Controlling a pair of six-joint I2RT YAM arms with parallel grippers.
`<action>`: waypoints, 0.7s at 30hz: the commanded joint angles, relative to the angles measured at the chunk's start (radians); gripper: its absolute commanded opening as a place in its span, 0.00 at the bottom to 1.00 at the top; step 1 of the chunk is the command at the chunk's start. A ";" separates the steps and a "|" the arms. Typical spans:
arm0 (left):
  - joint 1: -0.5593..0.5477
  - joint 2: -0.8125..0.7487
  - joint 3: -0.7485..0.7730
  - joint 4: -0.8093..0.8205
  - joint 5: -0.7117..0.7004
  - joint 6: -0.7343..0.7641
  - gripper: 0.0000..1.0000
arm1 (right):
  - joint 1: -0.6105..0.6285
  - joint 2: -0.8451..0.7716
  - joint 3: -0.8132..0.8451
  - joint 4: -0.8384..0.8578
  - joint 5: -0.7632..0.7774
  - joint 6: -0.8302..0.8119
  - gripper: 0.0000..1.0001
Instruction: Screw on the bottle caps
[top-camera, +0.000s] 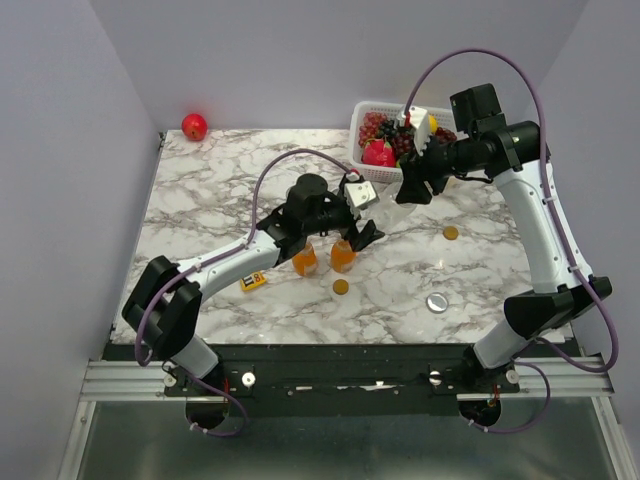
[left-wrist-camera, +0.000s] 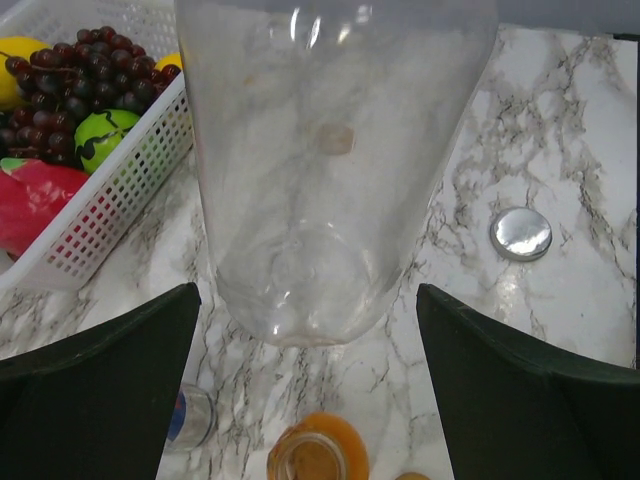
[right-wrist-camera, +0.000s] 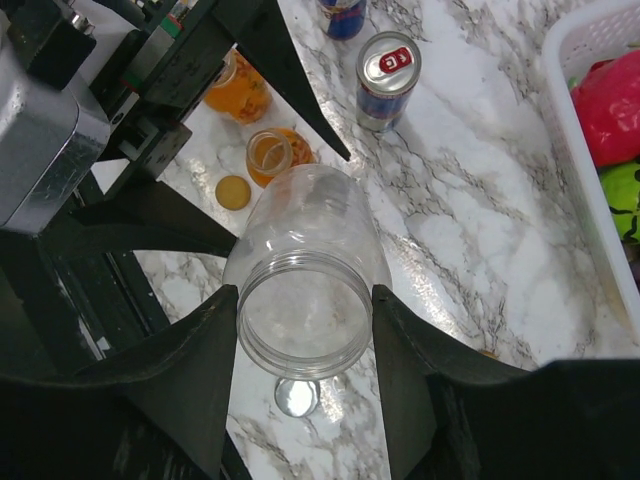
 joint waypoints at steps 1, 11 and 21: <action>-0.022 0.029 0.052 0.087 0.033 -0.046 0.99 | 0.000 0.000 0.020 -0.029 -0.049 0.019 0.25; -0.036 0.099 0.104 0.097 0.110 -0.057 0.99 | 0.000 0.002 0.019 -0.027 -0.098 0.035 0.25; -0.037 0.115 0.118 0.084 0.147 -0.039 0.97 | 0.002 0.002 -0.017 -0.044 -0.123 0.021 0.25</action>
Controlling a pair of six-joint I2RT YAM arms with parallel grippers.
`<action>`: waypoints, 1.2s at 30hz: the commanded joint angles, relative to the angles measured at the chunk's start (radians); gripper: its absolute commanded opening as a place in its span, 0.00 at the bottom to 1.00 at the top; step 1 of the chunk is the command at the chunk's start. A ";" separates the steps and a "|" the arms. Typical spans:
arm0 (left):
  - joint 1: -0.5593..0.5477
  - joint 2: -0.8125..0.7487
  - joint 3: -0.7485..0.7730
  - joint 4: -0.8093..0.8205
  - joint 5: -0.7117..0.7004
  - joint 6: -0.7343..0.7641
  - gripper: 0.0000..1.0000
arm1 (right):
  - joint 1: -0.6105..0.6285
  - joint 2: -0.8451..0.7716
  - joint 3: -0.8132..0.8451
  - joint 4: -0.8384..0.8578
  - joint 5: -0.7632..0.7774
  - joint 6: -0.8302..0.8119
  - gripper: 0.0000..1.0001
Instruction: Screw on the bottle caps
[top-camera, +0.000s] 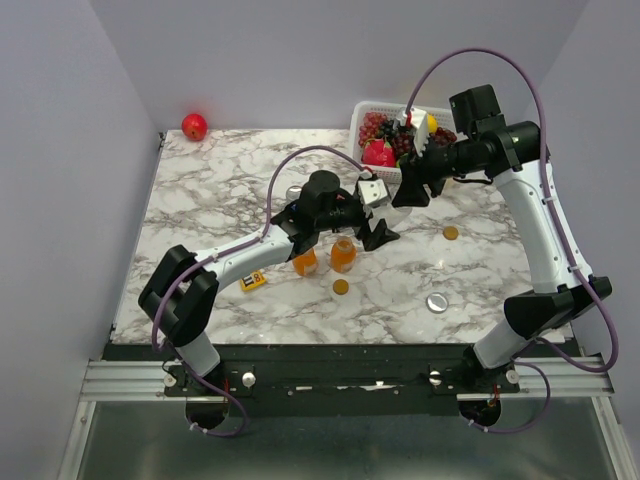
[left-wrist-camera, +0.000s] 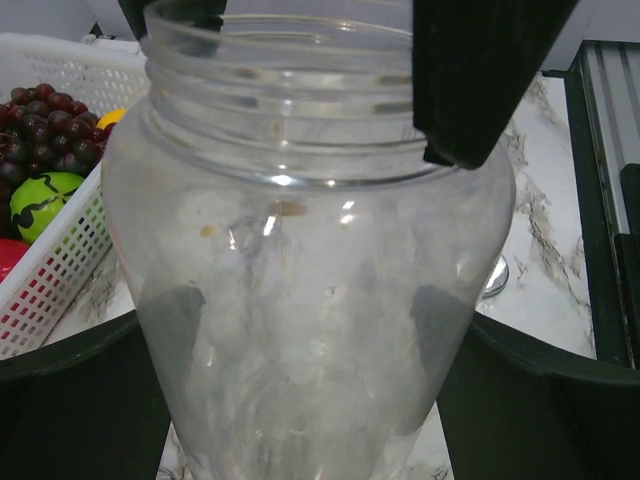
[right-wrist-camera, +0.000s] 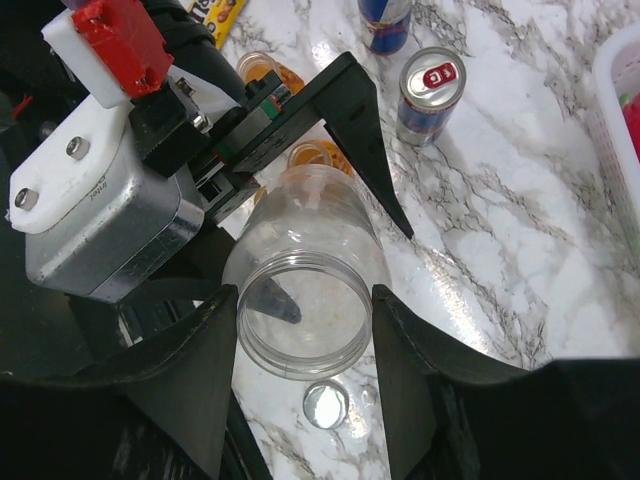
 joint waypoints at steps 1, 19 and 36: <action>-0.004 0.005 0.033 0.009 0.050 0.006 0.97 | 0.002 0.003 -0.018 -0.028 -0.038 -0.003 0.25; 0.003 0.017 0.041 0.021 0.113 -0.014 0.69 | 0.002 -0.003 -0.023 -0.014 0.006 0.027 0.49; 0.014 -0.173 -0.309 0.579 0.041 -0.212 0.13 | -0.261 -0.337 -0.525 0.162 0.063 -0.223 0.81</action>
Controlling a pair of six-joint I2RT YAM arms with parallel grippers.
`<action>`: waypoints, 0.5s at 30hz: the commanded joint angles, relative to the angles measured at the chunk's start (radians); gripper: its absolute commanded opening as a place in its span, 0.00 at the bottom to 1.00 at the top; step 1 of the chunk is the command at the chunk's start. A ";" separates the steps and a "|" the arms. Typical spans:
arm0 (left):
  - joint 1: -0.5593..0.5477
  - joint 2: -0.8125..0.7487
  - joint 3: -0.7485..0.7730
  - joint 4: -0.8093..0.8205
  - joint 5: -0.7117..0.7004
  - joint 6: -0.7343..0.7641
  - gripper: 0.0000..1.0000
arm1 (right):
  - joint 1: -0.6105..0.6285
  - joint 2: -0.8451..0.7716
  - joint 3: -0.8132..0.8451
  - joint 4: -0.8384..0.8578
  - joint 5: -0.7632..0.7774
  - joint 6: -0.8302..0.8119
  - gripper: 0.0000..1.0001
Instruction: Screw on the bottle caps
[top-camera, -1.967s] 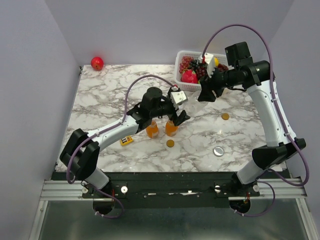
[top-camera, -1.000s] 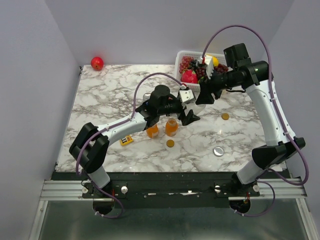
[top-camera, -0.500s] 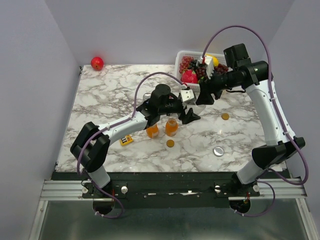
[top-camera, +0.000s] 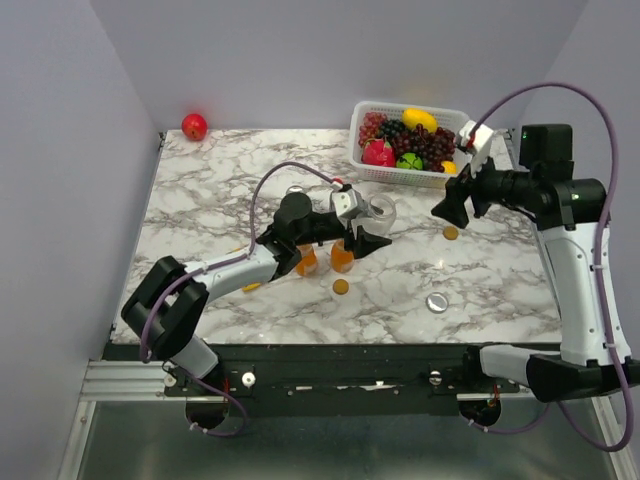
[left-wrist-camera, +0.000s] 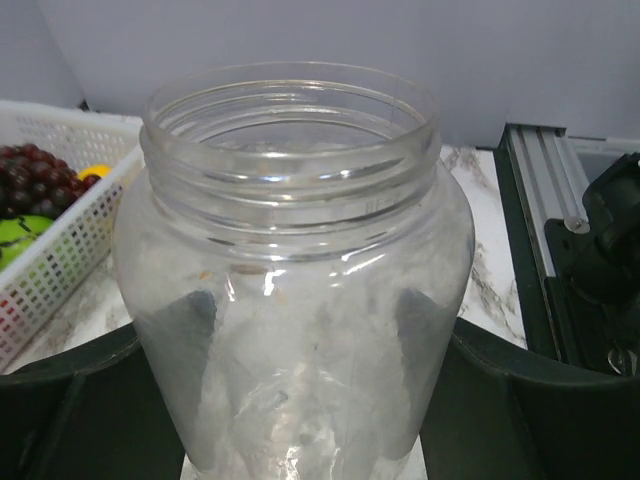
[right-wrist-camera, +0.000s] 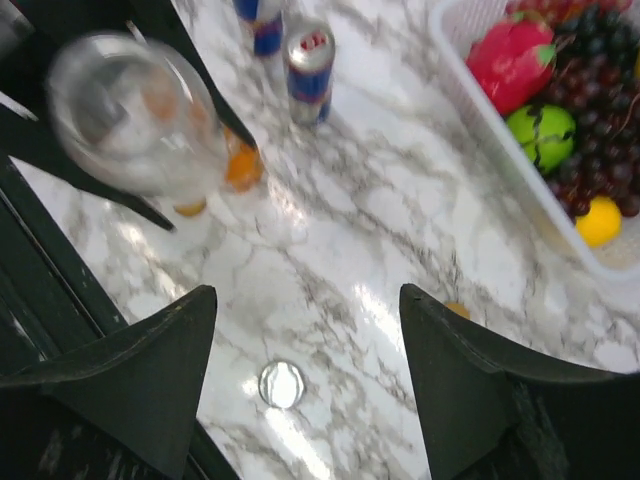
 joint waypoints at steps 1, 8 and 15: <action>-0.008 -0.111 -0.075 0.199 -0.045 -0.013 0.12 | -0.035 0.005 -0.230 -0.054 0.082 -0.339 0.81; -0.076 -0.197 -0.286 0.325 -0.100 0.042 0.09 | -0.086 -0.062 -0.568 -0.019 0.108 -0.610 0.82; -0.102 -0.245 -0.386 0.293 -0.082 0.038 0.02 | -0.086 -0.152 -0.867 0.081 0.167 -0.917 0.87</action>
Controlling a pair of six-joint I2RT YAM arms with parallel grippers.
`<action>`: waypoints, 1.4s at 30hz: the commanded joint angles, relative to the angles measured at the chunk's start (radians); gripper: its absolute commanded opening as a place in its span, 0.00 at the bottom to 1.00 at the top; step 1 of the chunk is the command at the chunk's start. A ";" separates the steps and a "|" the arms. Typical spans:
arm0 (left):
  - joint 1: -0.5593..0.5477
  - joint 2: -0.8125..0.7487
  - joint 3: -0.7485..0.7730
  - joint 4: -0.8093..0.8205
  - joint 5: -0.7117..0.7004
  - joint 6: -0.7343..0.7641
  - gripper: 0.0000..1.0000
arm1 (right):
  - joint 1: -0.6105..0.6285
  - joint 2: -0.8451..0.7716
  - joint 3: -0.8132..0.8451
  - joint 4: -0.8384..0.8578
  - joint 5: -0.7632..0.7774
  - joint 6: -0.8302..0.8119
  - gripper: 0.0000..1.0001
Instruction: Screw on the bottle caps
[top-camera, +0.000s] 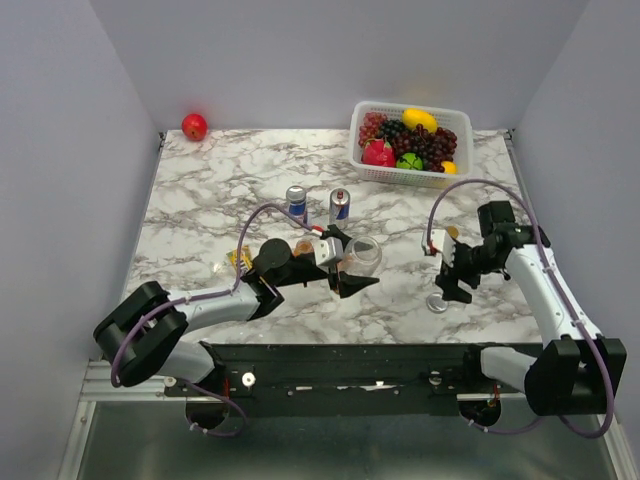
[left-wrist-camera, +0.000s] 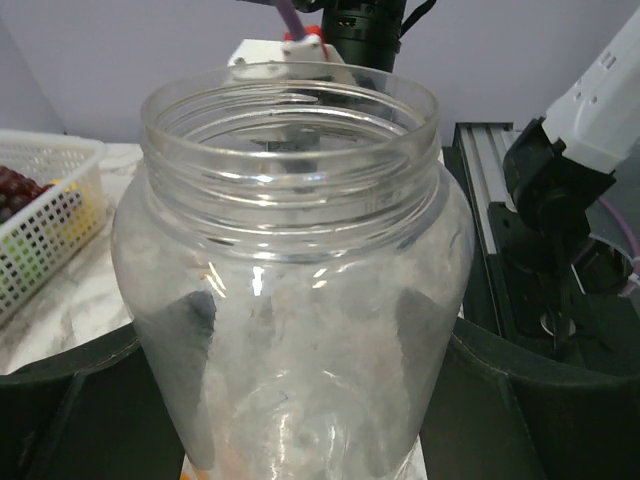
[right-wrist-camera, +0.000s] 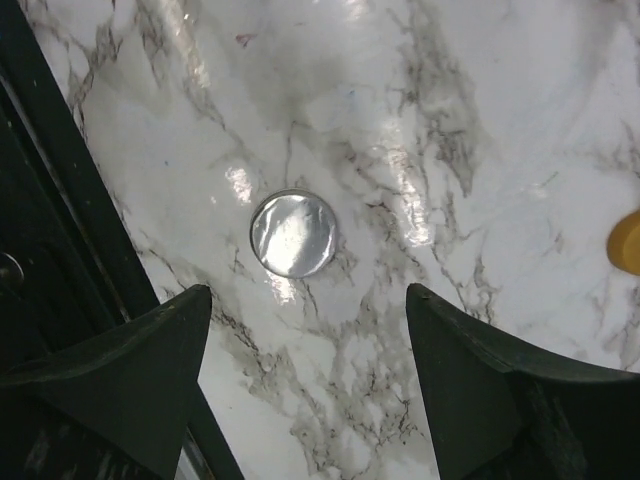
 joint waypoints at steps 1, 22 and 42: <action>-0.004 -0.044 -0.024 0.007 0.023 0.048 0.01 | -0.002 -0.074 -0.159 0.095 0.057 -0.278 0.87; -0.006 -0.098 -0.070 -0.082 0.066 0.076 0.00 | -0.002 0.156 -0.274 0.277 0.002 -0.410 0.86; -0.007 -0.089 -0.082 -0.124 0.071 0.101 0.00 | 0.021 0.151 -0.294 0.225 -0.038 -0.461 0.59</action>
